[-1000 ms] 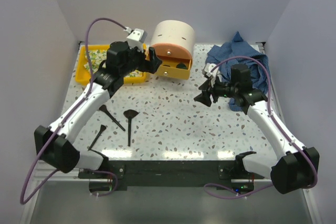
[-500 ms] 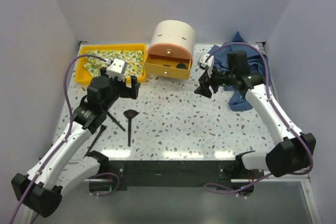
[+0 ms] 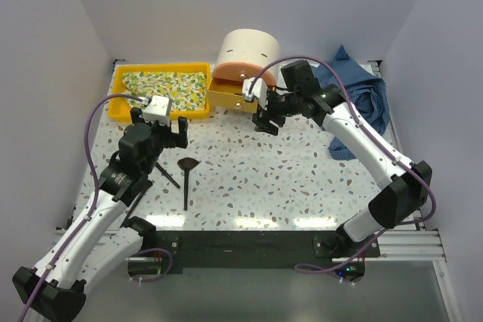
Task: Organize the makeup
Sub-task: Close the drawer in the storage box.
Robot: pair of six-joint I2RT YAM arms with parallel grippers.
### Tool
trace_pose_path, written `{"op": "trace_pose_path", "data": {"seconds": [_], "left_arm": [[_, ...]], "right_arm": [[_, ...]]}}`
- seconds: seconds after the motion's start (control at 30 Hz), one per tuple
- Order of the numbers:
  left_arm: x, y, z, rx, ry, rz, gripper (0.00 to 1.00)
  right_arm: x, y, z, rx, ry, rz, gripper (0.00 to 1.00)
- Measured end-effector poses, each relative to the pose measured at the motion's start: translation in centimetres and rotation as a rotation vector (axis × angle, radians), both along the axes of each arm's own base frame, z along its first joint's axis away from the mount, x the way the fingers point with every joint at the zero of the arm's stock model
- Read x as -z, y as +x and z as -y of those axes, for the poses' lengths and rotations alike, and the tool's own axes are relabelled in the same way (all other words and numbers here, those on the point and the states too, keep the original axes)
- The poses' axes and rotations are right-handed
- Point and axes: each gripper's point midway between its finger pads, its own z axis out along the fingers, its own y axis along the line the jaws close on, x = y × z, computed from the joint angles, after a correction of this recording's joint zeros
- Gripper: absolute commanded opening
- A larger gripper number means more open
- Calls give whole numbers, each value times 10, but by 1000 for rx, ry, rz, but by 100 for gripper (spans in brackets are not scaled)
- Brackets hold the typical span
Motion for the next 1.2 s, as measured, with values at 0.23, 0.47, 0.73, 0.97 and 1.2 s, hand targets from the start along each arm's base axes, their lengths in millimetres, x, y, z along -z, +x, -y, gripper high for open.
{"op": "trace_pose_path", "data": {"seconds": [0.23,0.47,0.73,0.97,1.2], "left_arm": [[-10,-3,-11,-47,-2,36,100],[-8,-4,-16,-74,3,39,100],[-7,-4,-17,-79,5,37,100],[-7,-5,-18,-81,5,39,100],[-7,-5,-18,-81,5,39,100]], "right_arm": [[21,11,-25,-17,-101,10,66],[32,20,-49,-31,-159,32,66],[34,32,-54,-9,-191,61,66],[32,39,-57,5,-202,79,66],[35,43,-57,16,-216,82,66]]}}
